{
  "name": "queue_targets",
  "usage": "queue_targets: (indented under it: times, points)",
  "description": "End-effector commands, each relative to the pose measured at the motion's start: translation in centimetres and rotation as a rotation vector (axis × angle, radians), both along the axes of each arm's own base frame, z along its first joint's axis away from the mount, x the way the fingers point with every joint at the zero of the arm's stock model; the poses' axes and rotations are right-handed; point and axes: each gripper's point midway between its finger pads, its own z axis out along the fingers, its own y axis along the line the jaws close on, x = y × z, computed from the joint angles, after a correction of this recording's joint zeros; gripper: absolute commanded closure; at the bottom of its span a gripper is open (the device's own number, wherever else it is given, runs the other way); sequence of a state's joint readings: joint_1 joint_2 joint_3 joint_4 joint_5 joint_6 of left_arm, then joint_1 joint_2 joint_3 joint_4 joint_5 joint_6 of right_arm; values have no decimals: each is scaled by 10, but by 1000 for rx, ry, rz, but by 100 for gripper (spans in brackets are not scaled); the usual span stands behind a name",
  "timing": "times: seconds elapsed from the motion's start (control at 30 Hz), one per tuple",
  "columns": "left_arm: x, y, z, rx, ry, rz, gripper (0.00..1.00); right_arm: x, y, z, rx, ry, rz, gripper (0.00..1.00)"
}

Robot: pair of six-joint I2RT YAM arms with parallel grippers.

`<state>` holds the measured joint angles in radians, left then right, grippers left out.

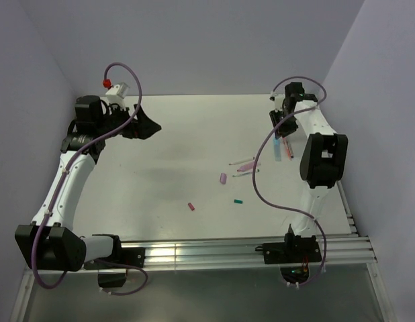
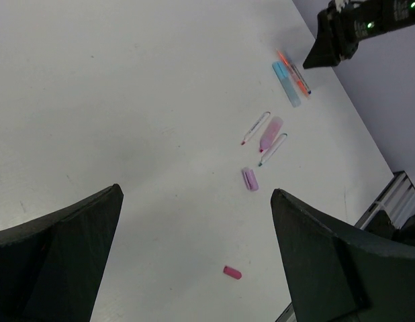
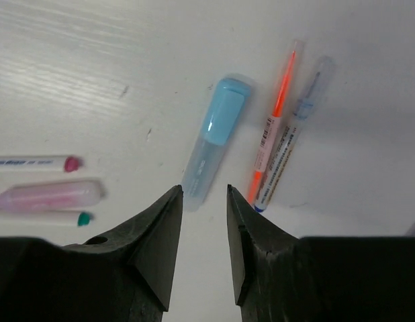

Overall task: Insert the pens into the pen caps
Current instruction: Place the pen at the center of the board, then pick up the pen from the center of the board.

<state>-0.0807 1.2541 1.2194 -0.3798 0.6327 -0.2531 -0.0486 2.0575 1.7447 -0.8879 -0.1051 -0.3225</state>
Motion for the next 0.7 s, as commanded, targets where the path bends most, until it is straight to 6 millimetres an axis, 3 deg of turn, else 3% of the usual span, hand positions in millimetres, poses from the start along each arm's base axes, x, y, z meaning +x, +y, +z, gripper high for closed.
queue_targets:
  times: [0.0, 0.07, 0.1, 0.17, 0.27, 0.43, 0.67]
  points:
    - [-16, -9, 18, 17, -89, -125, 0, -2, 21, 74, 20, -181, 193, 58]
    - [-18, -12, 15, 12, -77, -145, 0, -10, 34, 81, 19, -198, 310, 55]
    - [-20, -13, 14, 13, -76, -157, 1, -18, 50, 85, 18, -203, 385, 54]
    - [-24, -16, 10, 5, -59, -186, 0, -26, 62, 87, -31, -207, 520, 54]
    - [-28, -21, 9, -16, -38, -232, 1, -37, 97, 82, -50, -221, 773, 52]
    - [-32, -27, 12, -56, -26, -267, 1, -43, 141, 60, -88, -216, 1127, 59]
    - [-26, -30, 13, -82, -9, -282, 1, -34, 159, 13, -145, -117, 1298, 62]
